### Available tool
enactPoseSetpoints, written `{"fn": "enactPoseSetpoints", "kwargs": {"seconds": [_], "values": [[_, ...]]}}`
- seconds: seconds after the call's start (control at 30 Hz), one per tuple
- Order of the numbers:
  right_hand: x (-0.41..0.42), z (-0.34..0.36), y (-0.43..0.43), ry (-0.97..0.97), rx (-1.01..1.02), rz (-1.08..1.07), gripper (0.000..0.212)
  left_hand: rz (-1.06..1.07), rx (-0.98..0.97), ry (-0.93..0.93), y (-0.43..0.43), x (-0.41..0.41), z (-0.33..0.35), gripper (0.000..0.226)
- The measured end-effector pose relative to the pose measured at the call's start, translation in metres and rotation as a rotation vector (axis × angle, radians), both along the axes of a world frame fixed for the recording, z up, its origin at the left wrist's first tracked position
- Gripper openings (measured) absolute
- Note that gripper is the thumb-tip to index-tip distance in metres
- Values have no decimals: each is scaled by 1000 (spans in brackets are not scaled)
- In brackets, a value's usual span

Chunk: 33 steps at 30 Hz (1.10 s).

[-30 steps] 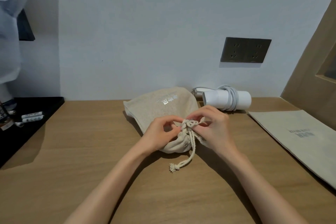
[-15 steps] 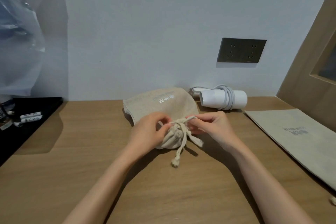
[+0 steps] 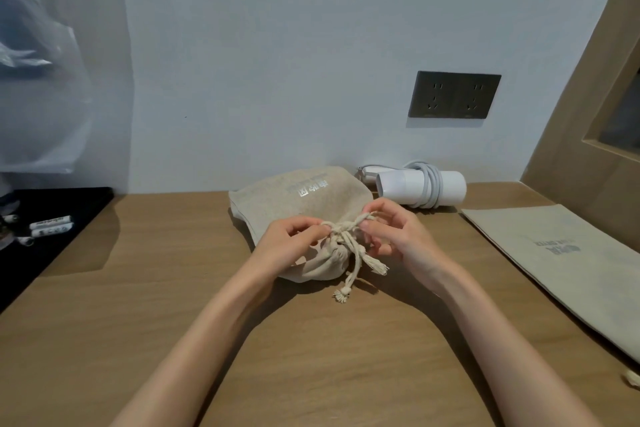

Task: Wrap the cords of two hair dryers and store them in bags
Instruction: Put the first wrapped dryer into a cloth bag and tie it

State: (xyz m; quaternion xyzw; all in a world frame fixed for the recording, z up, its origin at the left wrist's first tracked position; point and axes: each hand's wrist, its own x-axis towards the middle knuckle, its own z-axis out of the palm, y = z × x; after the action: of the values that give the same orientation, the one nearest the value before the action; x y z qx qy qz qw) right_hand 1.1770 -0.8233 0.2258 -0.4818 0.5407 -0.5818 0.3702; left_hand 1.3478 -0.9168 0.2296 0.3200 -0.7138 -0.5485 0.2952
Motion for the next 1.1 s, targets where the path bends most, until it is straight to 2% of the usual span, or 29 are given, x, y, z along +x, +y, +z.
{"fn": "enactPoseSetpoints", "kwargs": {"seconds": [0.2, 0.33, 0.4, 0.6, 0.77, 0.93, 1.03, 1.1], "values": [[2, -4, -3, -59, -1, 155, 9, -116, -3, -40, -1, 4, 2, 21], [4, -9, -6, -17, 19, 186, 11, -53, -383, -158, -5, 4, -9, 17], [3, -9, -6, -20, 28, 172, 12, -70, -434, -151, -8, 5, -13, 19], [0, -12, -8, -7, 51, 159, 13, -104, -383, -119, -14, 6, -10, 21], [1, -14, -10, 34, 53, 69, 12, -15, -145, -26, -4, -7, -15, 40], [17, -19, -11, 344, -109, -187, 12, 133, -79, -62, -4, -15, -20, 41], [19, -22, -12, 565, -140, -255, 12, 143, -94, -81, -6, -13, -19, 47], [18, -22, -11, 600, -148, -267, 13, 144, -80, -92, -6, -12, -19, 48]]}}
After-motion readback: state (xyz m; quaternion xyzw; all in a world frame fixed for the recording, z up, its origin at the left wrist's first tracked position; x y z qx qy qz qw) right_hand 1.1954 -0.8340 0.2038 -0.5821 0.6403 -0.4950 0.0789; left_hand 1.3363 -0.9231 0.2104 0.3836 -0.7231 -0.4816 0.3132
